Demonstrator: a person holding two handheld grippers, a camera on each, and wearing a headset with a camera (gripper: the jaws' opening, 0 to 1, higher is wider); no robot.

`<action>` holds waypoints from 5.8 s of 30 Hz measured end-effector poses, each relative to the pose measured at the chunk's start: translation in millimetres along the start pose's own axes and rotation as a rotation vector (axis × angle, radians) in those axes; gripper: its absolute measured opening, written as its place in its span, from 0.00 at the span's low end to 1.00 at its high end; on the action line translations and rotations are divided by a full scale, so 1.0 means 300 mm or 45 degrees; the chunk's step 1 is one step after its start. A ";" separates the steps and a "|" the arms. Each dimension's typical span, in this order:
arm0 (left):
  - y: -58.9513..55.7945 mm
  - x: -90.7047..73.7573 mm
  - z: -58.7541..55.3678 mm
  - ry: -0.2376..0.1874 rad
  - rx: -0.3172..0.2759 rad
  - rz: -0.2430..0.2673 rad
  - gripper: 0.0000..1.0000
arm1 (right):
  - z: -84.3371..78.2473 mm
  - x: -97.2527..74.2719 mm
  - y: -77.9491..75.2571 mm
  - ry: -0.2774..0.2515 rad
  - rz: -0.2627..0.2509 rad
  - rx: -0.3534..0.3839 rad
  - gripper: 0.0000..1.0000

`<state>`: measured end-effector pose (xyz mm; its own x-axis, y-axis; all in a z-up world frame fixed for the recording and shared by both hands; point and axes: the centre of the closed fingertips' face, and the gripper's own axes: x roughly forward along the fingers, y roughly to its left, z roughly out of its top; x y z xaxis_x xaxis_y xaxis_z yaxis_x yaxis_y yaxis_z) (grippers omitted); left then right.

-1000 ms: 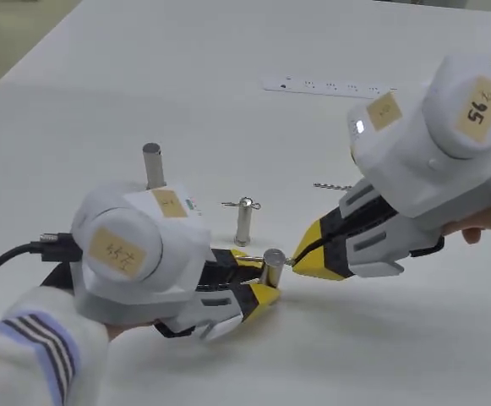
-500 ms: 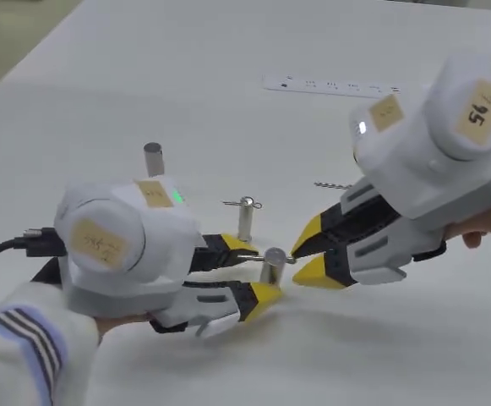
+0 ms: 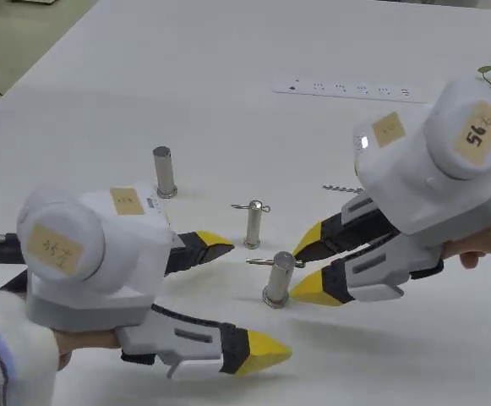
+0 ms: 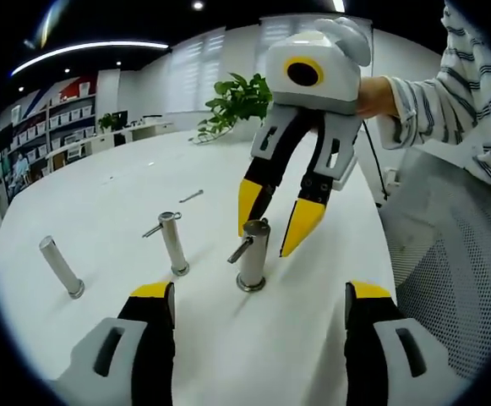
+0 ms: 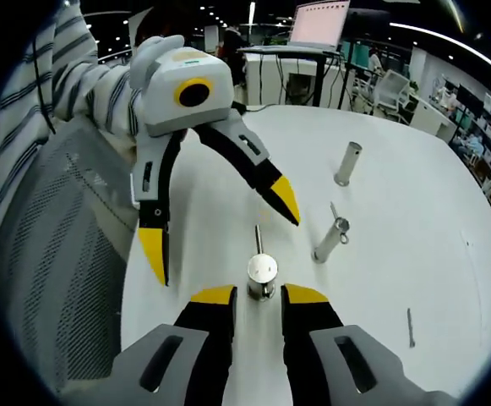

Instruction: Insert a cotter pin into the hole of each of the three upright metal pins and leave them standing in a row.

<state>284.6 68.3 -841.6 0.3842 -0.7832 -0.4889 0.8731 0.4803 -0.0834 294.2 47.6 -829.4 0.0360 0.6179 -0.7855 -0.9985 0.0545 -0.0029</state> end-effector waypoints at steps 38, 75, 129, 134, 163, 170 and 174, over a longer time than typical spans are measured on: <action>0.055 -0.118 -0.069 0.047 -0.097 0.157 0.99 | 0.022 0.058 -0.013 -0.034 0.025 -0.053 0.15; 0.026 -0.138 -0.088 0.024 -0.178 0.180 0.99 | -0.107 -0.083 -0.217 -0.006 -0.050 -0.081 0.14; 0.028 -0.157 -0.037 -0.008 -0.291 0.195 0.99 | -0.126 -0.286 -0.202 -0.299 -0.303 0.266 0.53; 0.025 -0.157 -0.025 -0.015 -0.307 0.182 0.99 | -0.157 -0.327 -0.170 -0.333 -0.327 0.352 0.53; 0.062 -0.196 0.006 -0.049 -0.322 0.231 0.99 | -0.275 -0.356 -0.013 -0.384 -0.369 0.696 1.00; 0.124 -0.219 0.050 -0.092 -0.314 0.269 0.99 | -0.278 -0.350 0.002 -0.388 -0.355 0.743 1.00; 0.184 -0.245 0.083 -0.118 -0.252 0.313 0.95 | -0.285 -0.350 0.010 -0.372 -0.358 0.737 1.00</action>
<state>312.1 142.7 -788.4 0.6100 -0.6624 -0.4349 0.6791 0.7198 -0.1438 283.9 -84.3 -799.8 0.3802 0.6998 -0.6048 -0.7704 0.6014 0.2116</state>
